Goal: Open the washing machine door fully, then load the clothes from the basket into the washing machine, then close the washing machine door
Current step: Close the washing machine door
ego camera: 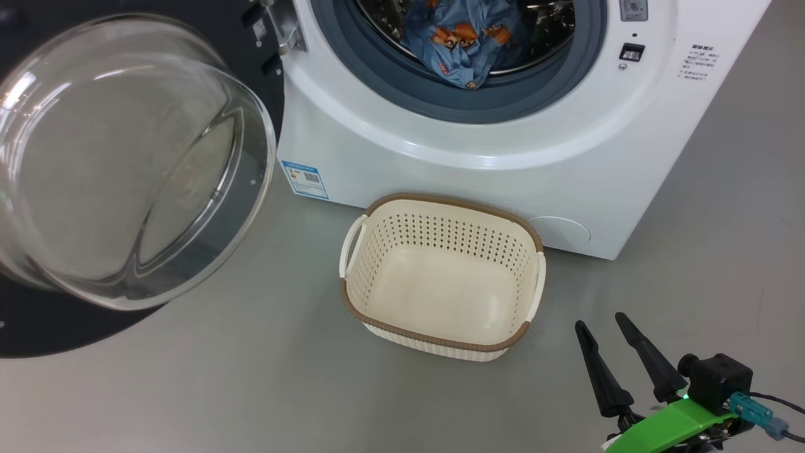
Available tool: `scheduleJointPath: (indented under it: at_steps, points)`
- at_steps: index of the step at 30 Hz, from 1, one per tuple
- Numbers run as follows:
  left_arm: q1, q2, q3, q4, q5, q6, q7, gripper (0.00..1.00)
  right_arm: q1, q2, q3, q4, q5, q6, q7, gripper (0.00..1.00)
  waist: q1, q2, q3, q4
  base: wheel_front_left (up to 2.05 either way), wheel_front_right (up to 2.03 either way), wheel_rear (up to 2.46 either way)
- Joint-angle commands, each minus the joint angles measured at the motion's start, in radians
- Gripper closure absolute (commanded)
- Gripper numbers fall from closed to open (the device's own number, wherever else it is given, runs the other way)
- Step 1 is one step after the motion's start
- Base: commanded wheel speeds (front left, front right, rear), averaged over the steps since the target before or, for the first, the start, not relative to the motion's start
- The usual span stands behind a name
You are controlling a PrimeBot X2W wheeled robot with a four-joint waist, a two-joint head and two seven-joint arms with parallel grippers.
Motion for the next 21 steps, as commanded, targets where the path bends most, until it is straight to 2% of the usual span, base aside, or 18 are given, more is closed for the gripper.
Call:
scheduleJointPath:
  at_steps: [1, 6, 21]
  points:
    - [-0.040, 0.092, 0.032, -0.010, -0.008, -0.003, 0.011, 1.00, -0.023, -0.008, 0.021, -0.025, -0.015, 0.002, -0.005, 0.00, 0.0000, 0.0000, 0.002, -0.003, 0.00, 0.00, 0.00]
    - [-0.065, 0.111, 0.008, 0.043, -0.042, -0.003, 0.125, 1.00, -0.024, -0.016, 0.021, -0.027, -0.015, 0.002, -0.005, 0.00, 0.0000, 0.0000, 0.007, -0.005, 0.00, 0.00, 0.00]
    - [-0.032, 0.075, -0.035, 0.035, -0.084, -0.003, 0.256, 1.00, -0.040, -0.025, 0.014, -0.030, -0.018, 0.002, -0.005, 0.00, 0.0000, 0.0000, 0.025, -0.018, 0.00, 0.00, 0.00]
